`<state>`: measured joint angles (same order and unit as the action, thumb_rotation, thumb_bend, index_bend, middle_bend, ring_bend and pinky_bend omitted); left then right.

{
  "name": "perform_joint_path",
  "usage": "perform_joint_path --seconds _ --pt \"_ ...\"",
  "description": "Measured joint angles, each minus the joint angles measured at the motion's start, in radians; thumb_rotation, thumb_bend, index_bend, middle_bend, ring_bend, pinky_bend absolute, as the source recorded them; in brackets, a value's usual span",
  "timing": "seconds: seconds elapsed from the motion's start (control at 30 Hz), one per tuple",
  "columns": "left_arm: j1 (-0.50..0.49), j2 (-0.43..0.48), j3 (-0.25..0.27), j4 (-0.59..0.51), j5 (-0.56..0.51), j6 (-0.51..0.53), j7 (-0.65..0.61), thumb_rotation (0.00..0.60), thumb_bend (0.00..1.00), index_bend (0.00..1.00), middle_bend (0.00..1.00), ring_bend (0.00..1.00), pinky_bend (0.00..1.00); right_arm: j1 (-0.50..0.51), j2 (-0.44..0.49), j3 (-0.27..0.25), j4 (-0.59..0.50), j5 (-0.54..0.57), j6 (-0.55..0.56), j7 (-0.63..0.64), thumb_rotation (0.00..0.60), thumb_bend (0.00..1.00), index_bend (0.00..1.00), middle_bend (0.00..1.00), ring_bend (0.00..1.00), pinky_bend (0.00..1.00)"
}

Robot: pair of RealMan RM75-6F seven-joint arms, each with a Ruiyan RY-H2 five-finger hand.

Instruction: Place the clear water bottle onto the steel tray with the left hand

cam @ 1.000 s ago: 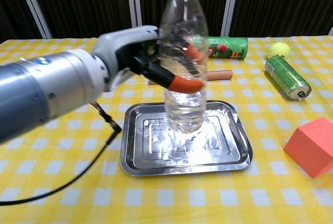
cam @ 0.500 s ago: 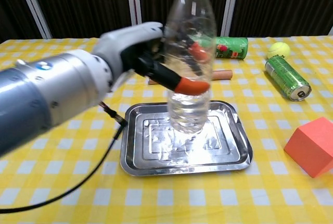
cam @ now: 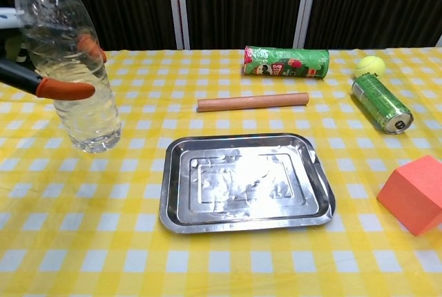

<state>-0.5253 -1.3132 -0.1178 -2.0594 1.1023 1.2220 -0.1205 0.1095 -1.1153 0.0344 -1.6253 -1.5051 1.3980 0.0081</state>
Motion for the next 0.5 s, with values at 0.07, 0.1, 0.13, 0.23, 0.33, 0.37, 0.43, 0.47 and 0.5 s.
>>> perform_joint_path --seconds 0.07,0.1,0.13,0.23,0.33,0.37,0.43,0.47,0.5 --pt "-0.013 -0.036 -0.01 0.017 0.002 -0.025 0.001 0.6 0.38 0.55 0.46 0.02 0.02 0.002 0.0 0.004 0.005 0.01 -0.004 0.005 0.6 0.18 0.0 0.02 0.0 0.0" --pt "-0.022 -0.057 -0.017 0.022 -0.001 -0.03 0.012 0.6 0.38 0.55 0.46 0.02 0.02 0.002 0.0 0.005 0.007 0.013 -0.005 0.009 0.6 0.18 0.0 0.02 0.0 0.0" --pt "-0.036 -0.09 -0.028 0.03 -0.008 -0.036 0.034 0.6 0.38 0.55 0.46 0.02 0.02 0.002 0.001 0.006 0.009 0.014 -0.006 0.013 0.6 0.18 0.0 0.02 0.0 0.0" --pt "-0.076 -0.182 -0.06 0.049 -0.044 -0.041 0.114 0.6 0.38 0.56 0.46 0.02 0.02 0.001 0.004 0.007 0.013 0.016 -0.005 0.029 0.6 0.18 0.0 0.02 0.0 0.0" --pt "-0.117 -0.267 -0.094 0.075 -0.089 -0.03 0.211 0.6 0.38 0.56 0.46 0.02 0.02 -0.002 0.006 0.007 0.014 0.013 0.0 0.048 0.6 0.18 0.0 0.02 0.0 0.0" --pt "-0.128 -0.295 -0.105 0.085 -0.1 -0.023 0.24 0.6 0.38 0.56 0.46 0.02 0.02 -0.002 0.007 0.005 0.017 0.011 0.0 0.054 0.6 0.18 0.0 0.02 0.0 0.0" --pt "-0.155 -0.362 -0.129 0.117 -0.128 -0.005 0.298 0.6 0.38 0.56 0.47 0.02 0.02 -0.003 0.008 0.003 0.019 0.007 0.0 0.059 0.6 0.18 0.0 0.02 0.0 0.0" --pt "-0.165 -0.389 -0.138 0.134 -0.14 0.002 0.315 0.6 0.38 0.56 0.47 0.02 0.02 -0.002 0.01 0.002 0.019 0.007 -0.002 0.062 0.6 0.18 0.0 0.02 0.0 0.0" --pt "-0.175 -0.412 -0.146 0.154 -0.152 0.006 0.328 0.6 0.38 0.56 0.47 0.02 0.02 -0.002 0.011 0.002 0.019 0.007 -0.004 0.065 0.6 0.18 0.0 0.02 0.0 0.0"
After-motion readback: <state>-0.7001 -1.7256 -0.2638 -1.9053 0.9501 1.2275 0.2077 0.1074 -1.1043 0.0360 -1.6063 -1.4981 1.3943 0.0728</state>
